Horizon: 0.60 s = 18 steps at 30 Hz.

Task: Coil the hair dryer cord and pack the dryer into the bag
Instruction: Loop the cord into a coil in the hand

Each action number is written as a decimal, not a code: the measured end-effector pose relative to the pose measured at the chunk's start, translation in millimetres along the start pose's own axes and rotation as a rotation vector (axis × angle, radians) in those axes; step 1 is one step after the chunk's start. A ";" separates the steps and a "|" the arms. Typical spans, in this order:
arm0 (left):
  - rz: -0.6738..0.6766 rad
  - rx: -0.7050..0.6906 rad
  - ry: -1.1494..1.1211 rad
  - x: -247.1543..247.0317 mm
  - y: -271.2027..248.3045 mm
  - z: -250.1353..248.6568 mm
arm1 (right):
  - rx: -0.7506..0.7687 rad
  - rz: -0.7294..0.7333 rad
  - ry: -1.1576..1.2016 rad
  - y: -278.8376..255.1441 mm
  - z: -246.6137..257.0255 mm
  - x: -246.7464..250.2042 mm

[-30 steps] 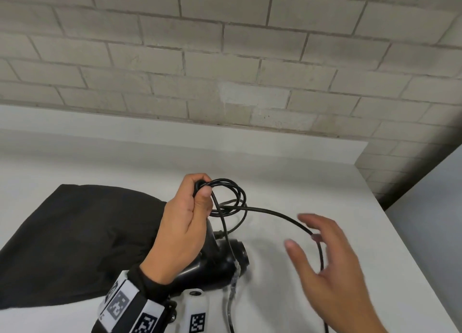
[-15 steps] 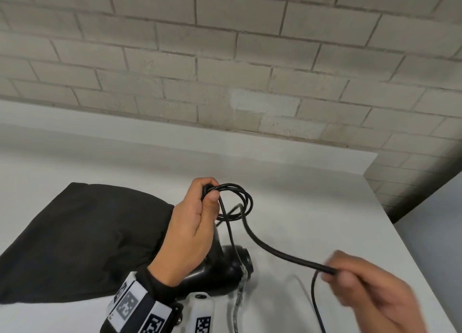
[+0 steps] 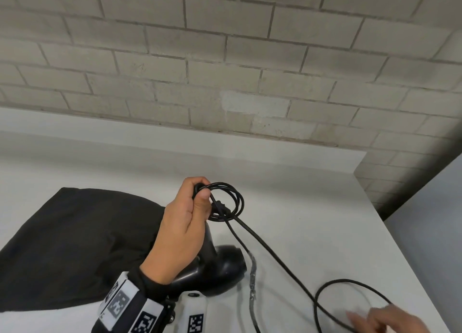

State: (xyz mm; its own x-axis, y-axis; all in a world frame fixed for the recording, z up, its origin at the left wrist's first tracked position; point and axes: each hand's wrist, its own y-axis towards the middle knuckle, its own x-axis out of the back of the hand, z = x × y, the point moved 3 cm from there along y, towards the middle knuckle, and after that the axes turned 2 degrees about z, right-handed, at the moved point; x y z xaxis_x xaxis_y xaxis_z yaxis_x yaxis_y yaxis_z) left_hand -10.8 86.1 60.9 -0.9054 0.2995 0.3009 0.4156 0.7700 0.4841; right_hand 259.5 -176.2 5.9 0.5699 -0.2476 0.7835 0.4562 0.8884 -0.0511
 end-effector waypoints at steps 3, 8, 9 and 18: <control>0.006 -0.015 0.019 0.0 -1.4 -1.3 | -0.116 0.078 0.089 12.2 4.3 -27.3; 0.010 -0.011 0.040 0.0 -2.6 -2.2 | 0.167 0.009 0.144 35.6 85.5 -45.9; 0.009 -0.011 0.053 0.3 -2.3 -1.8 | 0.148 0.036 0.266 41.4 103.4 -48.9; 0.007 -0.011 0.112 1.7 -3.2 -7.3 | 0.293 0.169 0.329 56.2 187.4 -94.4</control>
State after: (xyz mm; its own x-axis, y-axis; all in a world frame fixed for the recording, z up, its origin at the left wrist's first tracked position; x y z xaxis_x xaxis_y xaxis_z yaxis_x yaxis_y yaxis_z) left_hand -13.0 80.0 65.8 -0.8872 0.2399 0.3941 0.4238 0.7615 0.4904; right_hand 103.3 -30.5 45.1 0.8272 -0.1578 0.5393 0.1537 0.9867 0.0531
